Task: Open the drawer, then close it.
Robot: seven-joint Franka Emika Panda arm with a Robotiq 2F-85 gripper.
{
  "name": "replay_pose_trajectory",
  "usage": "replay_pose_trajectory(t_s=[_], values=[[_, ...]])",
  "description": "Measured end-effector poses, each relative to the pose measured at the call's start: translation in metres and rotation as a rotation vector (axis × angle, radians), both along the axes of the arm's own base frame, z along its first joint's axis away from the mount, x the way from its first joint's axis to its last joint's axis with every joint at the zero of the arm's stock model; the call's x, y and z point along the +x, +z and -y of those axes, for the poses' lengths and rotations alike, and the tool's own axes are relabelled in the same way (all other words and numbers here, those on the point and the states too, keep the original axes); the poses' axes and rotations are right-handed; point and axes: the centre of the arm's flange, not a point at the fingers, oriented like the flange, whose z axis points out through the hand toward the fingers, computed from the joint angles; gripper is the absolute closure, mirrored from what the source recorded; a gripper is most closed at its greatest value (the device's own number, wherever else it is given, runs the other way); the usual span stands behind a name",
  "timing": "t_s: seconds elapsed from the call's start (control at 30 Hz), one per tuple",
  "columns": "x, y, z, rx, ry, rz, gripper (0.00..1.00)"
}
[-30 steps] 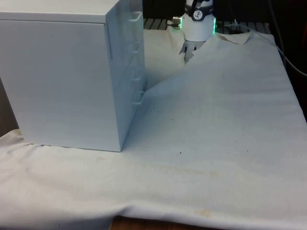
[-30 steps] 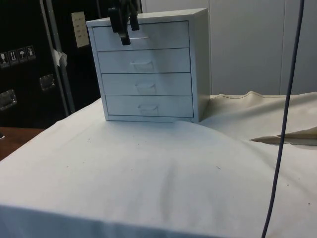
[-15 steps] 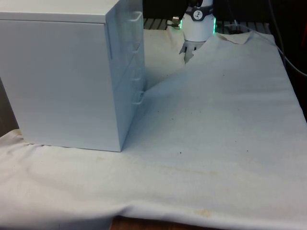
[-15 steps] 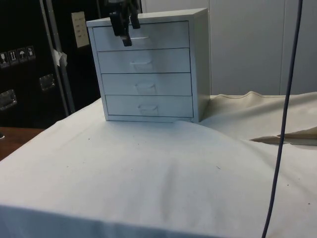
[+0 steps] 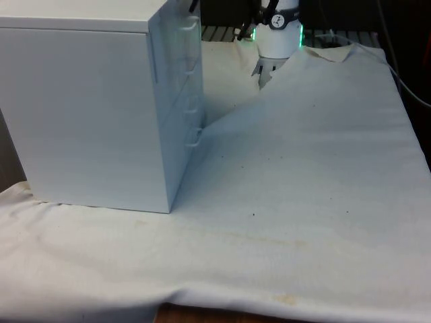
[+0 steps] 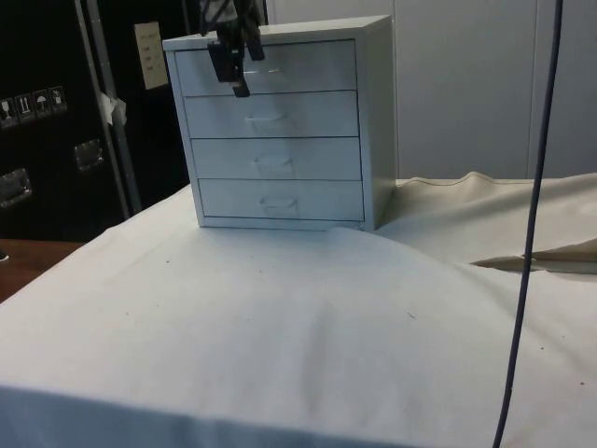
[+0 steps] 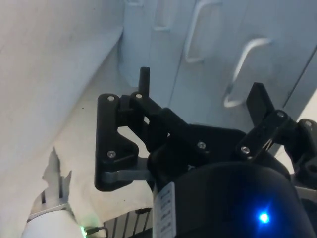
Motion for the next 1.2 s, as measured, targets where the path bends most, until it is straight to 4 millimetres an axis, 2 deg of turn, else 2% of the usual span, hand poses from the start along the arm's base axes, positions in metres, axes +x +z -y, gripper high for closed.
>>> replay_pose_trajectory(t_s=[0.27,1.1,1.17,1.2], values=[[0.003,-0.011,0.008,-0.039,-0.009,0.015,0.0],[0.004,-0.023,0.013,-0.055,-0.021,0.02,0.0],[0.004,-0.023,0.013,-0.055,-0.021,0.02,0.01],[0.004,-0.022,0.011,-0.056,-0.018,0.021,0.05]])
